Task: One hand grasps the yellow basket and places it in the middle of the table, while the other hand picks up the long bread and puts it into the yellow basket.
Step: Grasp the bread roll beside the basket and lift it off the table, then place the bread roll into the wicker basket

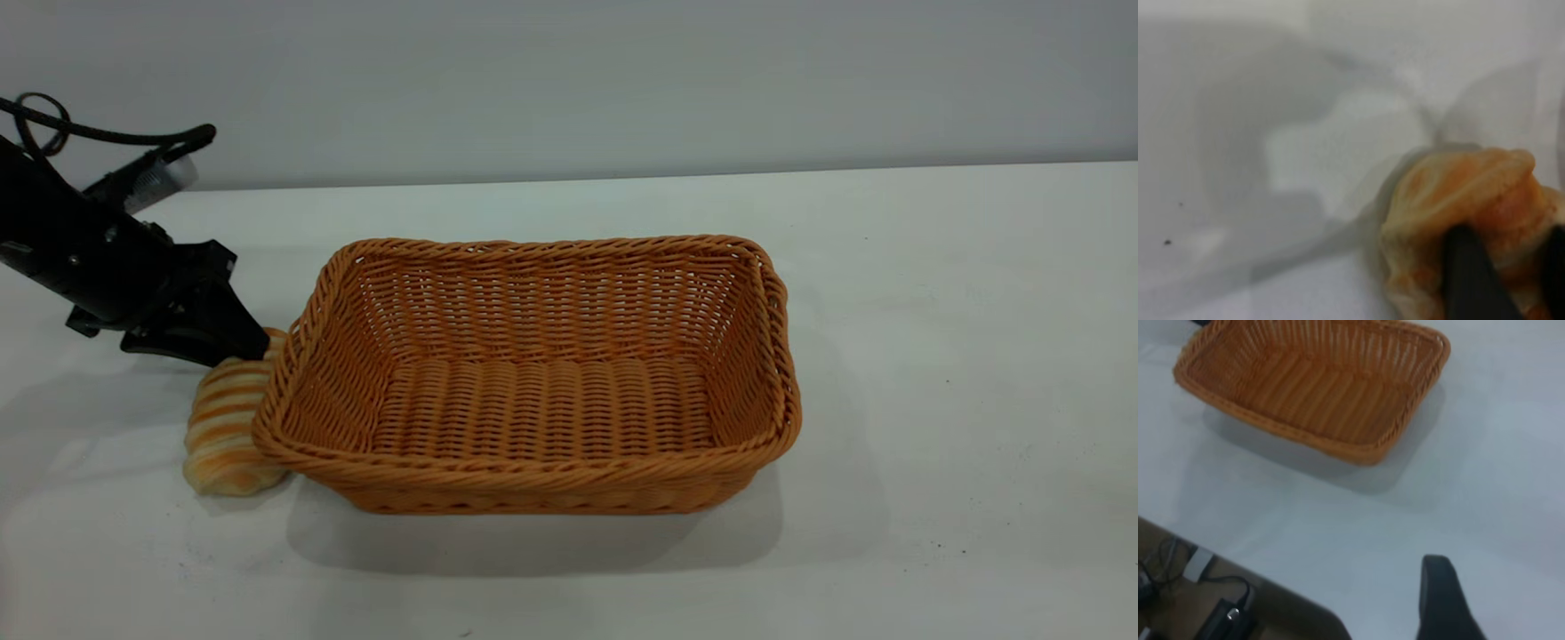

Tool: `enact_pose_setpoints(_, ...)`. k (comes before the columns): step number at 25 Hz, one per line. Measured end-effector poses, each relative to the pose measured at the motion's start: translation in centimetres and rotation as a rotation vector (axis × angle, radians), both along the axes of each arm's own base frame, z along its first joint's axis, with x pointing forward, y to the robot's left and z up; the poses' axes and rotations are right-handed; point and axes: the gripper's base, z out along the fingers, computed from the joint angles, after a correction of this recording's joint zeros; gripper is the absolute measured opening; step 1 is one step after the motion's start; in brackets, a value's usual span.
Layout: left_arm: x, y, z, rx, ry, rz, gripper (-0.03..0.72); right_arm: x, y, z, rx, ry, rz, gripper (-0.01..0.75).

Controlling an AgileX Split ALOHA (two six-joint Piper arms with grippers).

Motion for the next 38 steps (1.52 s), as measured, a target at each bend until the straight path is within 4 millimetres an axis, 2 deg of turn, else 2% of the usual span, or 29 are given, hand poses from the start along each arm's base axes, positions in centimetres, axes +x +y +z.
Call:
enact_pose_setpoints(1,0.0,-0.1,-0.1,0.001,0.001,-0.001,0.313,-0.4,-0.1,-0.1,-0.001,0.004,-0.005,0.415)
enact_pose_setpoints(3,0.0,-0.2,-0.2,0.007,0.002,-0.009,0.219,-1.2,-0.4,-0.3,-0.009,0.012,-0.018,0.405)
enact_pose_setpoints(5,0.0,-0.2,-0.2,0.021,-0.001,-0.028,0.084,-1.9,-0.8,-0.5,-0.017,0.019,-0.038,0.400)
enact_pose_setpoints(7,0.0,-0.1,-0.2,0.029,-0.001,-0.037,0.031,-2.6,-1.1,-0.8,-0.028,0.031,-0.052,0.399)
enact_pose_setpoints(13,0.0,-0.3,2.1,0.067,-0.011,-0.077,0.030,-4.4,-1.7,-1.3,-0.050,0.018,-0.061,0.397)
enact_pose_setpoints(16,0.0,-0.3,4.6,0.075,-0.050,-0.082,0.030,-4.4,-1.7,-1.4,-0.058,0.025,-0.064,0.397)
enact_pose_setpoints(23,-0.3,-0.5,12.3,0.084,-0.202,-0.100,0.030,-4.5,-1.8,-1.5,-0.068,0.041,-0.064,0.397)
enact_pose_setpoints(26,-0.8,-1.0,14.6,0.072,-0.240,-0.111,0.028,-4.5,-1.8,-1.5,-0.068,0.040,-0.064,0.397)
enact_pose_setpoints(28,-1.0,-2.0,15.5,0.052,-0.254,-0.131,0.028,-4.5,-1.8,-1.5,-0.068,0.040,-0.064,0.397)
enact_pose_setpoints(30,-1.1,-3.9,15.8,0.032,-0.257,-0.171,0.028,-4.5,-1.8,-1.5,-0.068,0.040,-0.064,0.397)
enact_pose_setpoints(35,-1.7,-9.7,15.7,0.025,-0.274,-0.294,0.027,-4.5,-1.8,-1.5,-0.068,0.040,-0.064,0.397)
enact_pose_setpoints(38,-1.9,-12.4,15.7,0.031,-0.304,-0.314,0.027,-4.5,-1.8,-1.5,-0.069,0.040,-0.064,0.397)
